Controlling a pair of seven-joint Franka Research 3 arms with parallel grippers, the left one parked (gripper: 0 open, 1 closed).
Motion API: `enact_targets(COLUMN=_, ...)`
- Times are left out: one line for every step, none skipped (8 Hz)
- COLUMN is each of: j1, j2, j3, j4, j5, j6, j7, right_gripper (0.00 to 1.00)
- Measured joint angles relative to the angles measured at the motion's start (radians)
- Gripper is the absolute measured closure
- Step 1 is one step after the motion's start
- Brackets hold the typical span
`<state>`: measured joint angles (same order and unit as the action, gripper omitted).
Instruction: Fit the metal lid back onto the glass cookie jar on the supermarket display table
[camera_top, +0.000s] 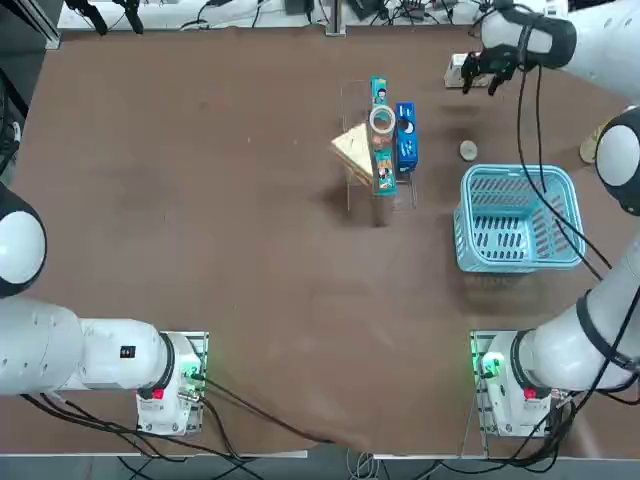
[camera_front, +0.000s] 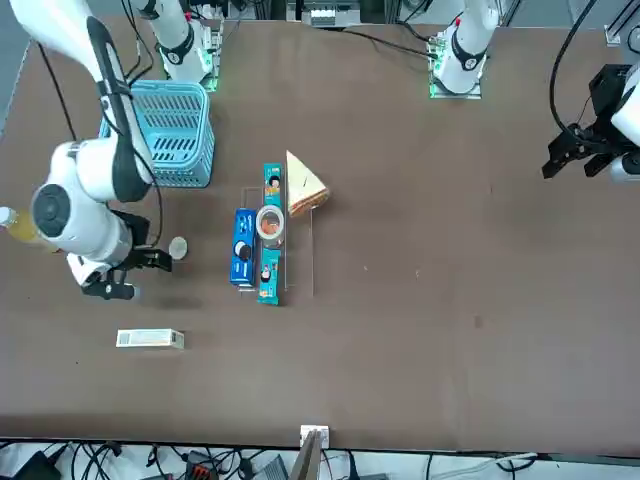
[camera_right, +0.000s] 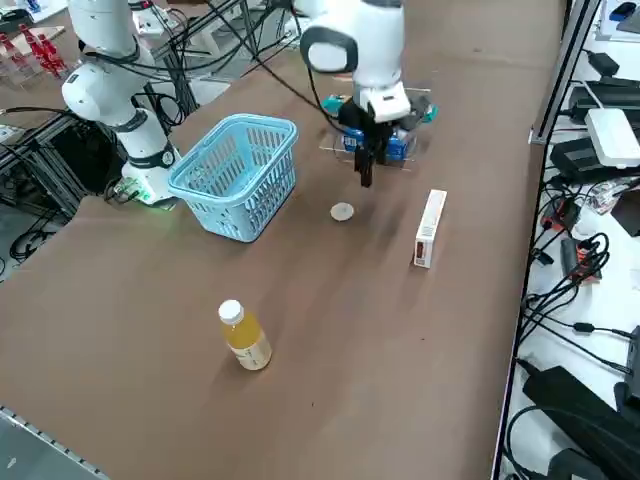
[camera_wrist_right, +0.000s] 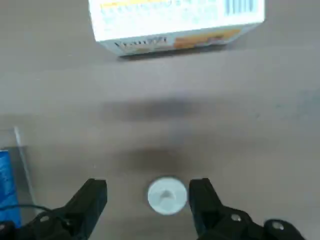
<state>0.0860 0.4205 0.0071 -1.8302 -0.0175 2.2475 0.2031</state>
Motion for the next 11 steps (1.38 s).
enact_targets(j1=0.003, j2=0.001, j3=0.001, j4=-0.067, j5=0.000, j6=0.081, j7=0.012, right_gripper=0.00)
enact_targets(j1=0.007, j2=0.000, j3=0.001, j4=-0.120, j5=0.000, j6=0.130, j7=0.019, right_gripper=0.00)
enact_targets(j1=0.011, j2=0.000, j3=0.001, j4=-0.163, j5=0.000, j6=0.162, j7=0.023, right_gripper=0.00)
enact_targets(j1=0.011, j2=-0.001, j3=0.001, j4=-0.197, j5=0.000, j6=0.187, j7=0.024, right_gripper=0.00)
enact_targets(j1=0.010, j2=-0.001, j3=0.001, j4=-0.219, j5=0.000, j6=0.202, j7=0.025, right_gripper=0.00)
enact_targets(j1=0.008, j2=-0.002, j3=0.000, j4=-0.232, j5=0.000, j6=0.205, j7=0.025, right_gripper=0.00)
enact_targets(j1=0.007, j2=-0.003, j3=-0.002, j4=-0.242, j5=0.000, j6=0.205, j7=0.025, right_gripper=0.00)
enact_targets(j1=0.007, j2=-0.004, j3=-0.004, j4=-0.250, j5=0.000, j6=0.206, j7=0.025, right_gripper=0.00)
enact_targets(j1=0.006, j2=-0.006, j3=-0.005, j4=-0.258, j5=0.000, j6=0.206, j7=0.025, right_gripper=0.01)
enact_targets(j1=0.004, j2=-0.007, j3=-0.005, j4=-0.263, j5=0.000, j6=0.206, j7=0.025, right_gripper=0.02)
enact_targets(j1=0.001, j2=-0.007, j3=-0.006, j4=-0.265, j5=0.000, j6=0.207, j7=0.025, right_gripper=0.03)
